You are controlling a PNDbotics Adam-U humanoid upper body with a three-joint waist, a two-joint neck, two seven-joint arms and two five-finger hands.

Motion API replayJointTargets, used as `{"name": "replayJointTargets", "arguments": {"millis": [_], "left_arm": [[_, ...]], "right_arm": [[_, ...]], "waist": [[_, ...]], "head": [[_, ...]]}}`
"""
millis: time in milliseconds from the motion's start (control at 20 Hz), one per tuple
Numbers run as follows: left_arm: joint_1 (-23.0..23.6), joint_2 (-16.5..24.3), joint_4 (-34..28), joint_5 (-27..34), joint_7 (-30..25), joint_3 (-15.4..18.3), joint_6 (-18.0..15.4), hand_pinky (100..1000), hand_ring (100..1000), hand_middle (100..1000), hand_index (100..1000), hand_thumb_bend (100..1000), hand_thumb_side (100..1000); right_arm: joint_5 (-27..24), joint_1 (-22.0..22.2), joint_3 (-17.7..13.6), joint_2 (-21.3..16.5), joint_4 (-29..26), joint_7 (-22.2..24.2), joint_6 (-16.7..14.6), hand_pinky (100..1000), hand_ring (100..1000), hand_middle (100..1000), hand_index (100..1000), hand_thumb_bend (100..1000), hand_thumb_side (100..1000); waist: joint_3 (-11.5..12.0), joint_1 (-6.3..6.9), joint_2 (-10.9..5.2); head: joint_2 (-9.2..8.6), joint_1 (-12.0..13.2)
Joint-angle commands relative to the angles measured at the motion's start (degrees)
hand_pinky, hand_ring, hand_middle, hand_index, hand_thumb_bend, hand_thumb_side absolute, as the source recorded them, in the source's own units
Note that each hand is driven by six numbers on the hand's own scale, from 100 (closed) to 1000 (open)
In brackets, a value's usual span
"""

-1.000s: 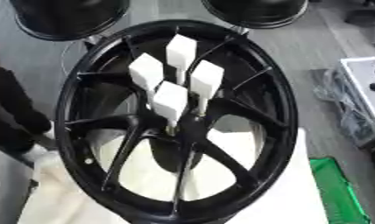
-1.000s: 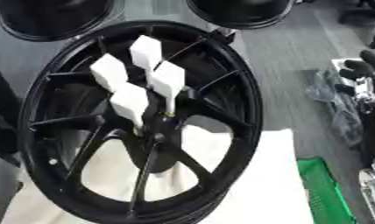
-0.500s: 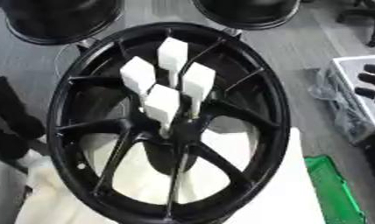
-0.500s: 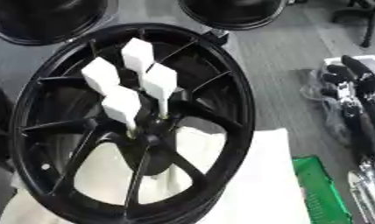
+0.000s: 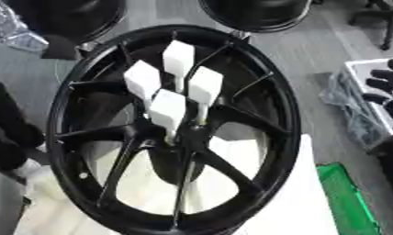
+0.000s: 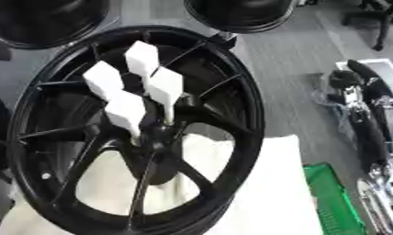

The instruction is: Pull the pin out of the wheel hub.

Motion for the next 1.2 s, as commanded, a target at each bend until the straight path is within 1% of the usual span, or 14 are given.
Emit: {"name": "replayJointTargets", "arguments": {"millis": [50, 150, 200, 350, 400, 450, 600, 650, 850, 950, 1050, 1200], "left_arm": [[-2.45, -1.35, 3.80, -2.02, -4.71, -1.34, -7.89, 865, 872, 797, 829, 545, 478], [-3.04, -2.06, 5.34, -2.54, -4.72, -1.89, -9.45, 868, 860, 801, 828, 595, 521], [-3.22, -2.22, 5.78, -2.70, -4.72, -2.04, -10.13, 869, 860, 801, 829, 604, 527], [-3.52, -2.50, 6.59, -3.23, -4.72, -2.06, -11.39, 870, 859, 801, 830, 615, 525], [-3.59, -2.60, 6.61, -3.26, -4.72, -2.10, -11.82, 863, 854, 788, 823, 615, 525], [-3.74, -2.86, 6.87, -3.25, -4.72, -2.23, -12.16, 863, 854, 789, 824, 627, 510], [-4.10, -3.36, 7.73, -3.38, -4.72, -2.41, -12.48, 863, 854, 789, 824, 627, 510], [-4.13, -3.46, 7.85, -3.41, -4.72, -2.47, -12.59, 858, 853, 790, 821, 632, 576], [-4.49, -4.23, 7.74, -3.71, -4.72, -5.48, -13.92, 857, 851, 789, 823, 632, 573], [-4.37, -4.10, 7.54, -3.28, -4.72, -6.41, -14.25, 848, 847, 784, 817, 628, 614], [-4.03, -3.55, 6.94, -2.81, -4.72, -7.13, -14.43, 847, 845, 782, 814, 630, 613], [-3.60, -3.02, 6.04, -2.83, -4.72, -7.57, -14.45, 847, 843, 781, 812, 645, 616]], "right_arm": [[-0.41, -0.04, -0.27, -1.39, -0.87, 0.05, -0.14, 746, 809, 754, 887, 100, 698], [-0.51, -0.01, -0.30, -1.43, -0.87, 0.05, -0.27, 746, 809, 753, 887, 100, 698], [-0.55, -0.01, -0.31, -1.46, -0.87, 0.05, -0.28, 746, 808, 753, 887, 100, 697], [-0.59, 0.03, -0.33, -1.51, -0.87, 0.04, -0.24, 746, 808, 753, 887, 100, 699], [-0.59, 0.03, -0.33, -1.52, -0.87, 0.05, -0.22, 746, 808, 751, 887, 100, 666], [-0.56, 0.06, -0.28, -1.56, -0.87, 0.11, -0.19, 746, 808, 752, 887, 100, 699], [-0.52, 0.10, -0.24, -1.59, -0.87, 0.16, -0.15, 746, 808, 752, 887, 100, 699], [-0.51, 0.10, -0.23, -1.60, -0.87, 0.17, -0.14, 746, 808, 752, 888, 100, 701], [-0.53, -0.04, -0.15, -1.58, -0.87, 0.18, 0.00, 746, 807, 751, 888, 100, 701], [-0.56, -0.09, -0.12, -1.68, -0.87, 0.18, 0.01, 745, 807, 750, 887, 100, 700], [-0.64, -0.18, -0.09, -1.85, -0.87, 0.19, 0.00, 745, 807, 755, 887, 100, 697], [-0.85, -0.37, -0.06, -1.96, -0.87, 0.23, -0.07, 745, 806, 756, 887, 100, 693]], "waist": [[0.05, -0.02, -1.47], [0.05, 0.02, -1.52], [0.04, 0.04, -1.54], [0.04, 0.07, -1.57], [0.03, 0.08, -1.58], [0.02, 0.09, -1.60], [0.02, 0.09, -1.63], [-0.01, 0.09, -1.62], [-0.31, 0.09, -1.49], [-0.40, 0.25, -1.48], [-0.54, 0.46, -1.49], [-0.73, 0.56, -1.49]], "head": [[-0.42, -0.21], [-0.44, -0.26], [-0.46, -0.28], [-0.45, -0.32], [-0.43, -0.27], [-0.37, -0.19], [-0.31, -0.13], [-0.35, -0.16], [-0.74, -0.41], [-0.54, -0.51], [-0.39, -0.60], [-0.62, -0.72]]}}
